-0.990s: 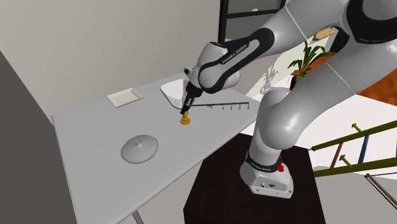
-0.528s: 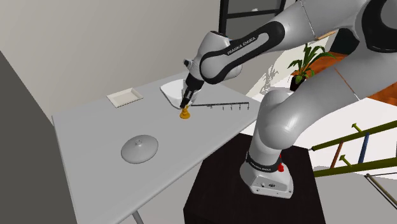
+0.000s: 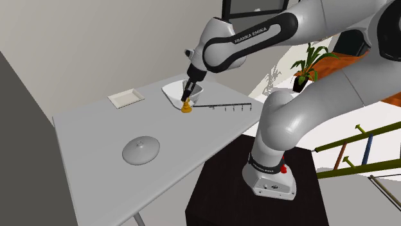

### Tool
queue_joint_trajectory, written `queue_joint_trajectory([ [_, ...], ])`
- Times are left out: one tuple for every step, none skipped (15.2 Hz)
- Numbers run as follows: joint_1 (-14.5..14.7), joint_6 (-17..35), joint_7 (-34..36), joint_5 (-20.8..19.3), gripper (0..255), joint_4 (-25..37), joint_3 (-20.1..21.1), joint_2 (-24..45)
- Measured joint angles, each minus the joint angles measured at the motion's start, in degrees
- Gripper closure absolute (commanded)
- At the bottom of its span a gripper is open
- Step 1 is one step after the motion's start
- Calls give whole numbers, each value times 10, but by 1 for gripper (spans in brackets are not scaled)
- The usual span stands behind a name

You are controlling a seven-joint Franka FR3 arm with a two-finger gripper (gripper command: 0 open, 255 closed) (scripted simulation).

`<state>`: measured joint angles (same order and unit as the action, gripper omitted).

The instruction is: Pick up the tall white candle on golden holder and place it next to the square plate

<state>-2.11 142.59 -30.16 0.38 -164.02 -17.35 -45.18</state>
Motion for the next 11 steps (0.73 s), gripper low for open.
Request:
queue_joint_trajectory([
  [-1, -9, 2, 0, 255, 5, 2, -4],
  [-2, -19, 4, -1, 255, 10, 4, -9],
  [-3, -27, 5, -1, 255, 14, 6, -13],
  [-3, -36, 7, -1, 255, 21, 7, -15],
  [-2, -45, 8, 0, 255, 29, 9, -16],
  [-3, -56, 11, -1, 255, 34, 12, -22],
  [-3, -63, 12, 0, 255, 41, 13, -22],
  [-2, -71, 14, 0, 255, 48, 15, -24],
  [-2, -78, 15, 0, 255, 54, 16, -24],
  [-2, -85, 16, 0, 255, 60, 17, -26],
  [-3, -94, 19, 1, 255, 65, 20, -29],
])
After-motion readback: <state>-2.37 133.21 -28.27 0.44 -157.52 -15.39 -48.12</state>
